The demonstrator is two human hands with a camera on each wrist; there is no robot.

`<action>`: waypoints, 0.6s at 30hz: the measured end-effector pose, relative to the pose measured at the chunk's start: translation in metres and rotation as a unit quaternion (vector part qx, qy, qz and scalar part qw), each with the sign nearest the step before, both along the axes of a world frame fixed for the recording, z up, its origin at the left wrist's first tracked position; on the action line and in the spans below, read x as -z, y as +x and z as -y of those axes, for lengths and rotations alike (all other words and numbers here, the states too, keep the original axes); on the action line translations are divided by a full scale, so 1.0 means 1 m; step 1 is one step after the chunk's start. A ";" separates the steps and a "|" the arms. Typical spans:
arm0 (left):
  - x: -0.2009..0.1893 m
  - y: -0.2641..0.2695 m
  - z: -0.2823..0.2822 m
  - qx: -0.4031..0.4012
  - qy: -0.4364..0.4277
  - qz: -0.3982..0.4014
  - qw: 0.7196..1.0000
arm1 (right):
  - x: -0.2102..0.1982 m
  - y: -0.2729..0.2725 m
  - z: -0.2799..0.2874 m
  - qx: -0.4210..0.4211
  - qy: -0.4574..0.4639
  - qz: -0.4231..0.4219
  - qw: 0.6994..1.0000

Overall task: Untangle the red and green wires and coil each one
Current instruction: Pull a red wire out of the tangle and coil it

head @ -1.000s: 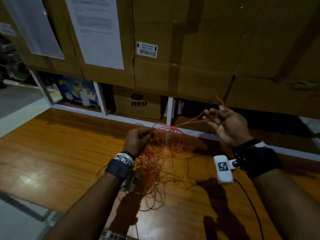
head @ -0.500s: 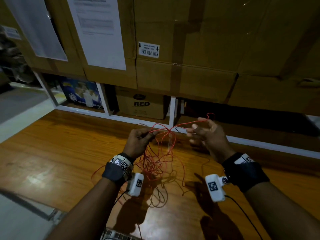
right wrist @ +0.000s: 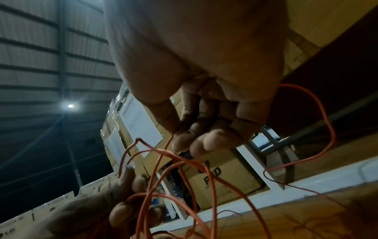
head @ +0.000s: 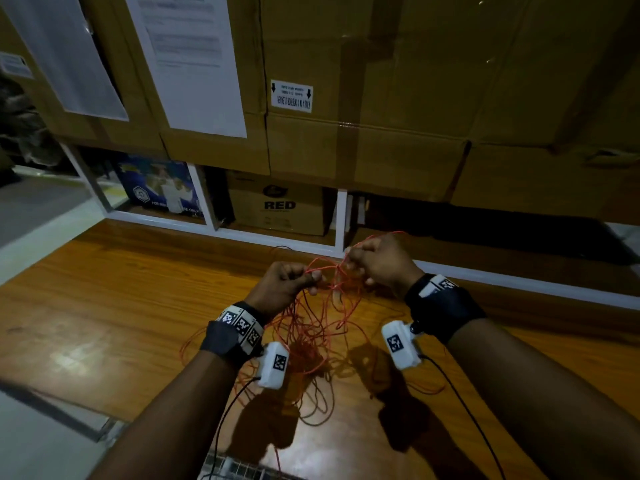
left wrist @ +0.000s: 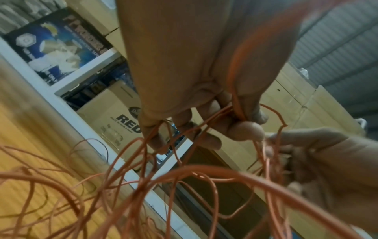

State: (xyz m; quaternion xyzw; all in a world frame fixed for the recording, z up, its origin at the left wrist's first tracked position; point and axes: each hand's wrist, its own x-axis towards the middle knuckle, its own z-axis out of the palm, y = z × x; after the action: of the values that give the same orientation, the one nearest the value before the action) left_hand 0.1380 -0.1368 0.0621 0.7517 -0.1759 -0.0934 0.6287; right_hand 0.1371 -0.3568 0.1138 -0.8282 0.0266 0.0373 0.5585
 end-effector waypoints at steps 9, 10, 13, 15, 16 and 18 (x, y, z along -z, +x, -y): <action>-0.002 0.002 0.008 -0.036 -0.069 -0.031 0.996 | 0.009 0.000 -0.001 -0.053 -0.052 -0.056 0.996; -0.001 0.002 0.008 -0.052 -0.084 -0.034 0.995 | 0.011 -0.001 0.002 -0.025 -0.100 -0.005 0.995; 0.002 0.004 0.006 -0.090 -0.118 -0.055 0.987 | 0.015 -0.022 0.012 0.062 -0.206 0.192 0.958; 0.003 0.004 0.006 -0.100 -0.131 -0.067 0.984 | 0.018 -0.047 0.008 0.020 -0.228 0.262 0.937; 0.003 0.004 0.006 -0.103 -0.134 -0.070 0.983 | 0.023 -0.056 0.004 -0.013 -0.258 0.269 0.928; 0.002 0.004 0.008 -0.102 -0.140 -0.076 0.982 | 0.040 -0.064 -0.005 -0.057 -0.345 0.242 0.905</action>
State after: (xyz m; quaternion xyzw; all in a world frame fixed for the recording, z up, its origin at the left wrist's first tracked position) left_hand 0.1416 -0.1446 0.0602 0.6611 -0.0616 -0.0602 0.7454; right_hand 0.0726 -0.3519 0.0741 -0.9528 -0.1456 -0.1443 0.2239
